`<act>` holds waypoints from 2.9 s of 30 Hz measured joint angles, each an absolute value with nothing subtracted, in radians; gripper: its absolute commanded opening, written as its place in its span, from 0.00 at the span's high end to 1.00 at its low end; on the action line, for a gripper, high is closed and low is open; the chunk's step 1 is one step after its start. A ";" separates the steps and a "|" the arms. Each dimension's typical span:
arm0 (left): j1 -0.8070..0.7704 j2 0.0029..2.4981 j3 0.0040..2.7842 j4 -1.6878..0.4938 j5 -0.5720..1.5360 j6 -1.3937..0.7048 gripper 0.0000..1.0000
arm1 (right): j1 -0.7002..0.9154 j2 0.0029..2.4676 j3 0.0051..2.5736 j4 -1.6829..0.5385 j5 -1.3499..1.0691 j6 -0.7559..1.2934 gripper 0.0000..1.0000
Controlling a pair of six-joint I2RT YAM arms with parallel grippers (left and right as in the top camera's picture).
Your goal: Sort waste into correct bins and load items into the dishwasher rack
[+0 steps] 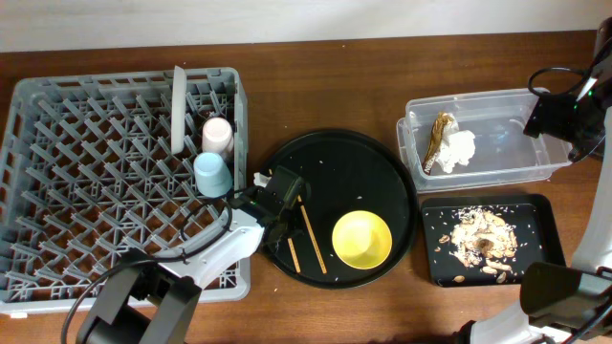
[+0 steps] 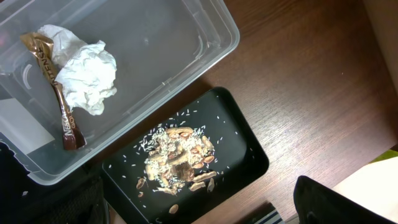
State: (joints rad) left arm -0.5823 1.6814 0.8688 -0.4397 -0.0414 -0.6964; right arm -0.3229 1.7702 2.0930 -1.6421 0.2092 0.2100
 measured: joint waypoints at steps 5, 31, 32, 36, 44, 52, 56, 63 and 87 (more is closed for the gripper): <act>-0.595 1.674 0.869 -0.422 -0.066 -0.705 0.99 | -0.323 1.770 2.093 -1.642 0.209 0.210 0.01; -0.708 1.716 1.013 -0.602 -0.258 -0.772 0.74 | -0.323 1.770 2.093 -1.642 0.209 0.210 0.01; -0.701 1.744 1.013 -0.602 -0.263 -0.779 0.75 | -0.323 1.770 2.093 -1.642 0.209 0.210 0.01; -0.696 1.797 1.013 -0.598 -0.265 -0.784 0.86 | -0.323 1.770 2.093 -1.642 0.209 0.210 0.01; -0.707 1.811 1.029 -0.598 -0.271 -0.794 1.00 | -0.323 1.770 2.093 -1.642 0.209 0.210 0.01; -0.706 1.675 1.164 -0.785 -0.398 -0.720 1.00 | -0.323 1.770 2.093 -1.642 0.209 0.210 0.01; -0.686 1.505 1.265 -0.838 -0.428 -0.561 1.00 | -0.323 1.770 2.093 -1.642 0.209 0.210 0.01; -0.521 1.397 1.275 -1.037 -0.433 -0.357 1.00 | -0.323 1.770 2.093 -1.642 0.209 0.210 0.01; -0.332 1.399 1.056 -0.825 -0.205 -0.292 0.57 | -0.323 1.770 2.093 -1.642 0.209 0.210 0.01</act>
